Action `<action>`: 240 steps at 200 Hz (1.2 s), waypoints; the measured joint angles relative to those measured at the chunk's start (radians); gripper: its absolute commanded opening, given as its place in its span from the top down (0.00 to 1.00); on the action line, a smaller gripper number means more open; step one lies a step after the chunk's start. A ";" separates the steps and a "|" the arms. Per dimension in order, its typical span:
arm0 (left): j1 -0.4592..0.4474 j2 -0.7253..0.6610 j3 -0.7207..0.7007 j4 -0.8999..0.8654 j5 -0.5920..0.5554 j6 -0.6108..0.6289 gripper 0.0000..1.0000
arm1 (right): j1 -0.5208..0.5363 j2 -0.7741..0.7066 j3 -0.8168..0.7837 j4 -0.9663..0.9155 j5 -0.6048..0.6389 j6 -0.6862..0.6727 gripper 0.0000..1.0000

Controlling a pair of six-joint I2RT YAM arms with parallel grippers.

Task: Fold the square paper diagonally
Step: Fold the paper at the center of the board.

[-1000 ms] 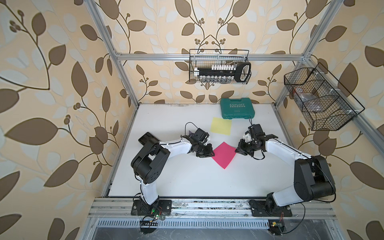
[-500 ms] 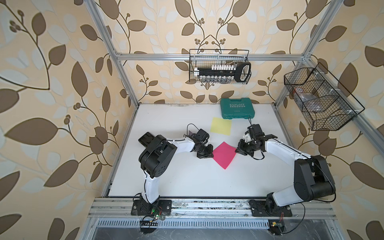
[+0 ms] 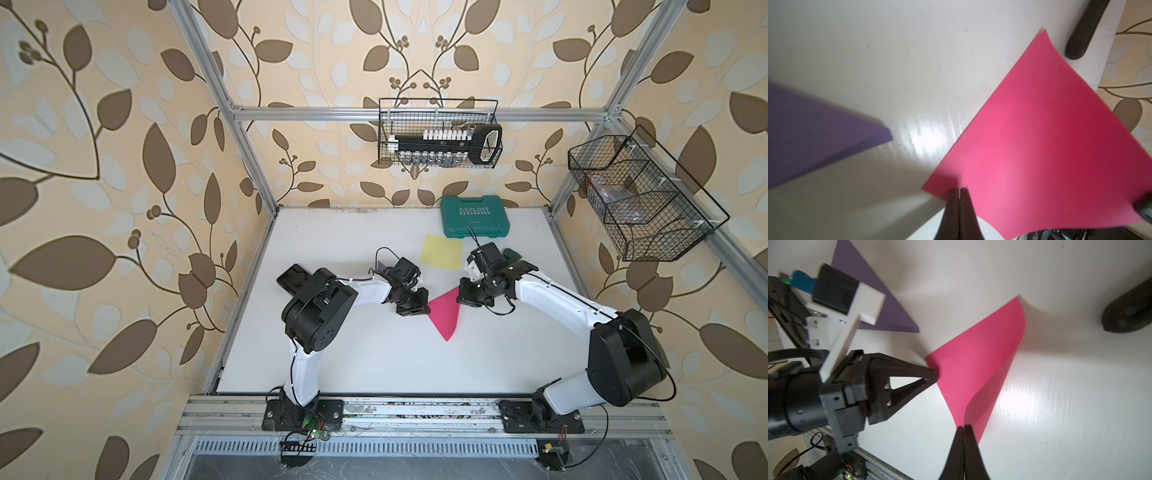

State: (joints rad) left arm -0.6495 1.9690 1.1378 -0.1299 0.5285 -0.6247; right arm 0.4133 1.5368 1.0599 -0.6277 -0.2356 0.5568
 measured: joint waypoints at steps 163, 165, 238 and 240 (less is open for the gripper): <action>0.002 -0.001 -0.006 0.010 0.008 0.072 1.00 | 0.143 0.371 0.225 -0.069 0.017 0.010 0.95; 0.002 -0.001 -0.007 0.010 0.009 0.072 1.00 | 0.143 0.372 0.226 -0.069 0.018 0.010 0.95; 0.003 -0.001 -0.008 0.012 0.012 0.075 1.00 | 0.143 0.397 0.232 -0.041 0.017 0.049 0.95; 0.003 -0.001 -0.008 0.012 0.012 0.075 1.00 | 0.143 0.398 0.232 -0.039 0.017 0.049 0.95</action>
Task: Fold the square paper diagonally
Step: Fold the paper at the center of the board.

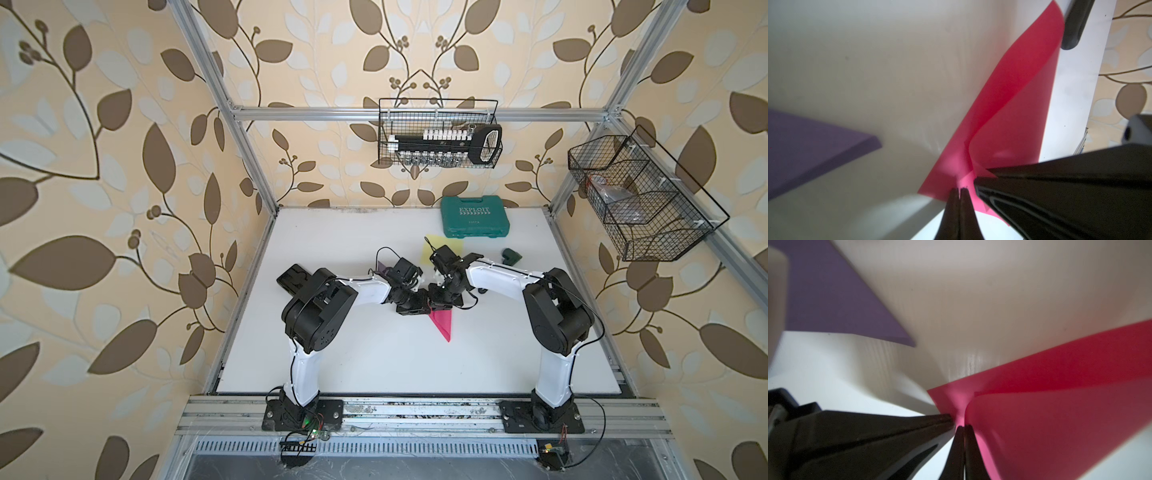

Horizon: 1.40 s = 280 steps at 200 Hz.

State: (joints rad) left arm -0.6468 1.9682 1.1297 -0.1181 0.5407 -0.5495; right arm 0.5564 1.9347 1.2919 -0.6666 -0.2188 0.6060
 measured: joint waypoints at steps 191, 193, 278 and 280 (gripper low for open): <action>0.019 0.000 -0.001 -0.015 0.018 0.000 1.00 | -0.017 0.041 0.005 0.069 -0.039 0.044 0.78; 0.019 0.000 -0.001 -0.015 0.018 0.000 1.00 | -0.017 0.041 0.005 0.069 -0.041 0.050 0.77; 0.020 -0.023 -0.021 -0.036 0.016 0.002 1.00 | -0.014 0.041 0.014 0.099 -0.043 0.056 0.59; 0.021 -0.024 -0.023 -0.036 0.016 0.002 1.00 | -0.014 0.041 0.014 0.099 -0.043 0.056 0.58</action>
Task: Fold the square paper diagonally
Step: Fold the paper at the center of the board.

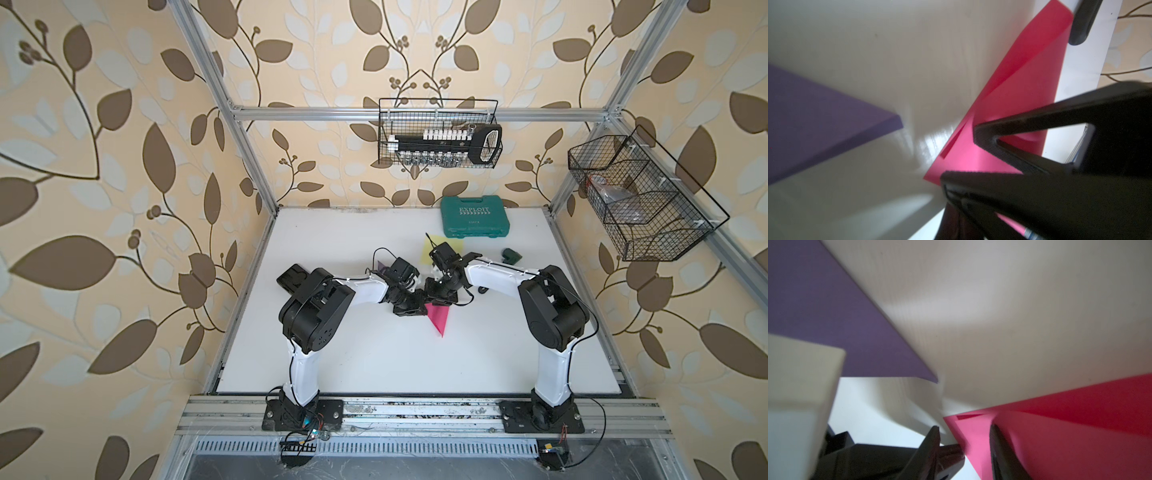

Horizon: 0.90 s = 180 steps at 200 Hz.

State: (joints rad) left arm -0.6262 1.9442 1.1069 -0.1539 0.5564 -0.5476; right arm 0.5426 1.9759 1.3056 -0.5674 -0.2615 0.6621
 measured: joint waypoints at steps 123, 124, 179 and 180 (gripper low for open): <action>0.013 -0.071 -0.141 0.195 -0.031 -0.182 1.00 | 0.007 0.003 0.001 0.004 -0.001 0.003 0.68; 0.013 -0.071 -0.142 0.197 -0.031 -0.182 1.00 | 0.007 0.003 0.001 0.004 -0.001 0.003 0.68; 0.013 -0.073 -0.199 0.313 -0.049 -0.272 1.00 | 0.007 0.004 0.001 0.004 -0.004 0.008 0.71; 0.013 -0.073 -0.200 0.316 -0.050 -0.275 1.00 | 0.007 0.004 0.001 0.004 -0.005 0.008 0.71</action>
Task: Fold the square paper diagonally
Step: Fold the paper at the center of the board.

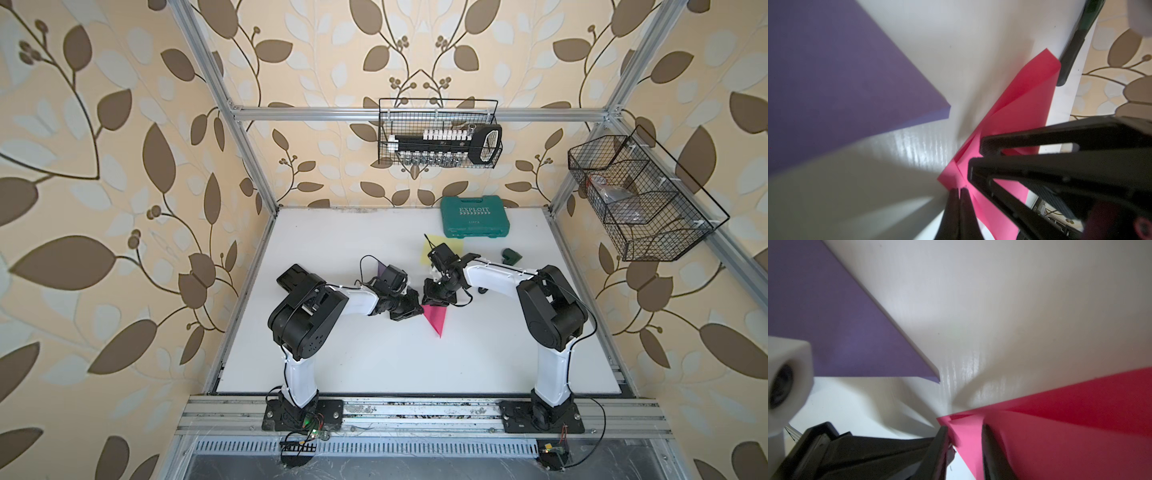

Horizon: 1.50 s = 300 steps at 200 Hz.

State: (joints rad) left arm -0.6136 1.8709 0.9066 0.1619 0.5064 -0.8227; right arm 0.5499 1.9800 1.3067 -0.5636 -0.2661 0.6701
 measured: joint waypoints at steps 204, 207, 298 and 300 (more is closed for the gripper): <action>-0.042 0.000 -0.089 0.231 -0.046 -0.203 1.00 | 0.000 0.004 -0.003 0.016 -0.023 0.015 0.72; -0.042 0.000 -0.089 0.227 -0.047 -0.203 1.00 | 0.000 0.004 -0.003 0.016 -0.023 0.014 0.72; -0.064 -0.005 -0.035 0.104 -0.131 -0.165 1.00 | -0.002 0.003 -0.008 0.029 -0.024 0.015 0.70; -0.066 -0.005 -0.032 0.098 -0.134 -0.163 1.00 | -0.002 0.003 -0.008 0.029 -0.024 0.016 0.69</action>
State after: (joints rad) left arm -0.6792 1.8656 0.8742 0.2600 0.3725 -0.9855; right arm 0.5476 1.9831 1.2987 -0.5343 -0.2901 0.6857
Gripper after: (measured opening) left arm 0.045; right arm 0.280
